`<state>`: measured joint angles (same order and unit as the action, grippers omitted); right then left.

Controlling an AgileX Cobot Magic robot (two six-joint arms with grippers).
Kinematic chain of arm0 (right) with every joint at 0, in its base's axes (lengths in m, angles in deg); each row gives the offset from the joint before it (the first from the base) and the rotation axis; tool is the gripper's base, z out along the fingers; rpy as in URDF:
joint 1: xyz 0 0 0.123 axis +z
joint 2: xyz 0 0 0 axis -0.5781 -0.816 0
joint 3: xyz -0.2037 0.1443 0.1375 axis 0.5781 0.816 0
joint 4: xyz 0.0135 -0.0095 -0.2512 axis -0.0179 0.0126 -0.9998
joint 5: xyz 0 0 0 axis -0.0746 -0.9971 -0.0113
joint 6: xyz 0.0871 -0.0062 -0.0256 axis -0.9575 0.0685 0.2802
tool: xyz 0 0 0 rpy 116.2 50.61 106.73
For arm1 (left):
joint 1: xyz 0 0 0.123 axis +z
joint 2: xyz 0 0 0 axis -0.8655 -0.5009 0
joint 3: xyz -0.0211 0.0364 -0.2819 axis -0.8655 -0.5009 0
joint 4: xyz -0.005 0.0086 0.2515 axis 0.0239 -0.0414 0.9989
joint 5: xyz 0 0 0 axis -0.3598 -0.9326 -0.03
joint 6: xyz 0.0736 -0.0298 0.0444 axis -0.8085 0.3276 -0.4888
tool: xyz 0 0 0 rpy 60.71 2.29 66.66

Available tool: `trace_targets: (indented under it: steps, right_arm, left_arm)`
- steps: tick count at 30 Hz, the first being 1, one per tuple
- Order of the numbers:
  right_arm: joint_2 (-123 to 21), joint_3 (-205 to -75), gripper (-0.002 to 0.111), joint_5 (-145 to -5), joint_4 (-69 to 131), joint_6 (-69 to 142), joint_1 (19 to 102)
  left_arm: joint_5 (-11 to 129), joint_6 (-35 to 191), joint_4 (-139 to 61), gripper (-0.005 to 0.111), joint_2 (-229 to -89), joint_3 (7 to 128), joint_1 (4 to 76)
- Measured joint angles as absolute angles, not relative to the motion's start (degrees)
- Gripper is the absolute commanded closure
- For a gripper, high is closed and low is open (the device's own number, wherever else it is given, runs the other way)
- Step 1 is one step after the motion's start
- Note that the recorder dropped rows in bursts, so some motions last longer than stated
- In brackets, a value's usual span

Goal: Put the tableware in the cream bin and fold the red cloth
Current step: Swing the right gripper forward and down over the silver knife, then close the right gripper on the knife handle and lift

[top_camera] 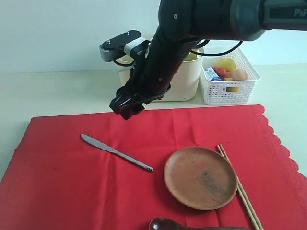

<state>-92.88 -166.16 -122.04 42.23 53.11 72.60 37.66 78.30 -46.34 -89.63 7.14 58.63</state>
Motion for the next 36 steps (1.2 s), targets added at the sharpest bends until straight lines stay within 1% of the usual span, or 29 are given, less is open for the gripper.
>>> trace_targets:
  steps: [5,10,15,21,27,30,36]
  right_arm:
    - [-95.5,-166.16,0.047,-119.64,45.92,54.85,72.6]
    - [-98.38,-166.16,0.047,-118.74,52.05,62.85,72.6]
    - [-100.73,-166.16,0.047,-118.7,53.57,66.62,72.6]
    - [-102.81,-166.16,0.048,-118.62,51.47,68.06,72.6]
    - [-105.52,-166.16,0.052,-116.63,48.0,68.32,72.6]
    - [-106.06,-167.28,0.052,-117.79,47.11,68.43,72.87]
    - [-106.06,-168.51,0.052,-118.94,44.52,68.54,76.85]
  left_arm:
    - [37.66,78.3,-46.34,0.107,-89.63,7.14,58.63]
    - [37.66,78.3,-46.34,0.107,-89.63,7.14,58.63]
    - [37.66,78.3,-46.34,0.107,-89.63,7.14,58.63]
    - [37.66,78.3,-46.34,0.107,-89.63,7.14,58.63]
    - [37.66,78.3,-46.34,0.107,-89.63,7.14,58.63]
    - [37.66,78.3,-46.34,0.107,-89.63,7.14,58.63]
    - [37.66,78.3,-46.34,0.107,-89.63,7.14,58.63]
